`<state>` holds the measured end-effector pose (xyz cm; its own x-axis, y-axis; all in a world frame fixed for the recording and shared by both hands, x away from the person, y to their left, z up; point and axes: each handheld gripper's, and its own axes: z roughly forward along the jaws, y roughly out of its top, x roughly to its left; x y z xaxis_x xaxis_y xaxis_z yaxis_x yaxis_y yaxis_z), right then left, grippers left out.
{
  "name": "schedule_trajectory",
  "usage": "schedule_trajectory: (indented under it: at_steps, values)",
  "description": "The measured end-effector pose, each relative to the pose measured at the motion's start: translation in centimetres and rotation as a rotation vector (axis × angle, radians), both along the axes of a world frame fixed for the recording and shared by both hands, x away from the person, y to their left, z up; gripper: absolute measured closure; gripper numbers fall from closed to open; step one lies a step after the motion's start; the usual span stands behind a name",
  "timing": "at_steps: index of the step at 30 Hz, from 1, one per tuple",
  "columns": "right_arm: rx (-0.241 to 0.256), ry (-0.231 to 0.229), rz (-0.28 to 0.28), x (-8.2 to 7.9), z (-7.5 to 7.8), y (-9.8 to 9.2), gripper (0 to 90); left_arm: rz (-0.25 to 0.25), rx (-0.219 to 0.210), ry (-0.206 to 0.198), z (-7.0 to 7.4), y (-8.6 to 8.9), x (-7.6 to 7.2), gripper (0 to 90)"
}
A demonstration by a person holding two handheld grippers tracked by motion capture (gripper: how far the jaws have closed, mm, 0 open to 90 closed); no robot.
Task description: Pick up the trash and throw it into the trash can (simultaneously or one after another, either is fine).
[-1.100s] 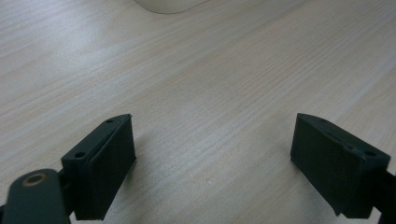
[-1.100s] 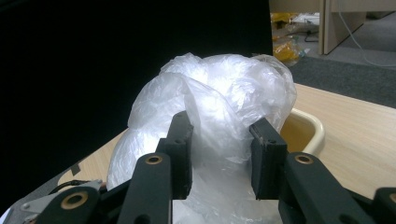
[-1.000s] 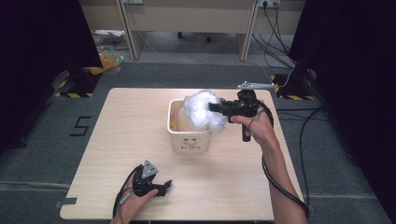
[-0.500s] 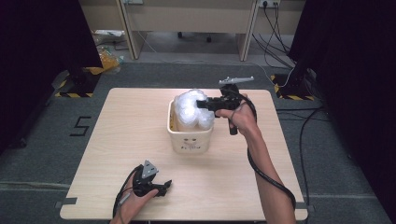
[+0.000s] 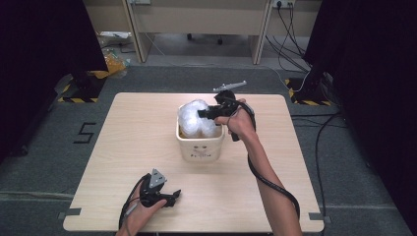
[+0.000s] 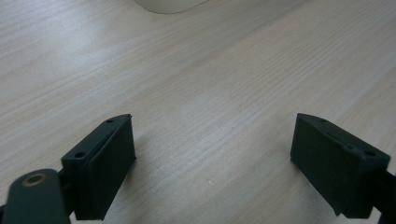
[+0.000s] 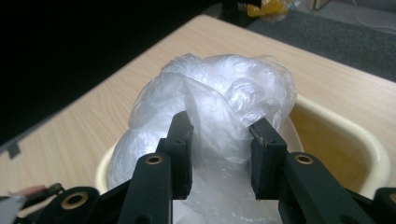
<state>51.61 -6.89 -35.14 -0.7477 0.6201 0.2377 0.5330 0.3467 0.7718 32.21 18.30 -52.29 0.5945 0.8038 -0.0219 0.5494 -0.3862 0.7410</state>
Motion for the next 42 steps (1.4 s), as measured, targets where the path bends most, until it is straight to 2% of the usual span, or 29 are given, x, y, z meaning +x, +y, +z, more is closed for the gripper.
schedule_trajectory:
  at_steps: [3, 8, 13, 20, 22, 26, 30, 31, 34, 42]
  values:
    - [-0.048, 0.009, 0.004, 0.1, -1.1, 0.5, 66.0, 0.000, 0.000, 0.000, 0.0, 0.0, 0.0, 13.0]
    - [-0.083, 0.049, 0.044, 0.1, -2.7, 1.4, 66.1, -0.002, 0.002, 0.000, 0.0, 0.0, 0.0, 13.0]
    - [-0.117, 0.068, 0.063, -0.1, -3.2, 2.0, 66.1, -0.001, 0.002, 0.000, 0.0, 0.0, 0.0, 13.0]
    - [-0.129, 0.100, 0.073, -0.1, -3.6, 2.2, 64.9, -0.001, 0.002, 0.000, 0.0, 0.0, 0.0, 13.0]
    - [-0.121, 0.105, 0.065, -0.2, -3.6, 2.1, 62.7, -0.001, 0.001, 0.000, 0.0, 0.1, 0.0, 13.0]
    - [-0.054, 0.077, 0.052, -0.5, -2.8, 1.3, 57.1, -0.001, 0.001, 0.000, 0.0, 0.1, 0.0, 13.0]
    - [0.047, 0.047, 0.022, -0.9, -1.2, -0.4, 53.6, -0.001, 0.001, 0.000, 0.0, 0.1, 0.0, 13.0]
    - [0.058, 0.043, 0.017, -1.0, -0.9, -0.6, 53.3, -0.001, 0.001, 0.000, 0.0, 0.1, 0.0, 13.0]
    - [0.070, 0.020, 0.006, -1.4, -0.1, -1.5, 52.4, -0.001, 0.001, 0.000, 0.0, 0.1, 0.0, 13.0]
    - [0.097, -0.019, -0.005, -2.5, 0.9, -3.4, 51.4, 0.001, 0.000, -0.002, 0.0, 0.0, 0.0, 13.0]
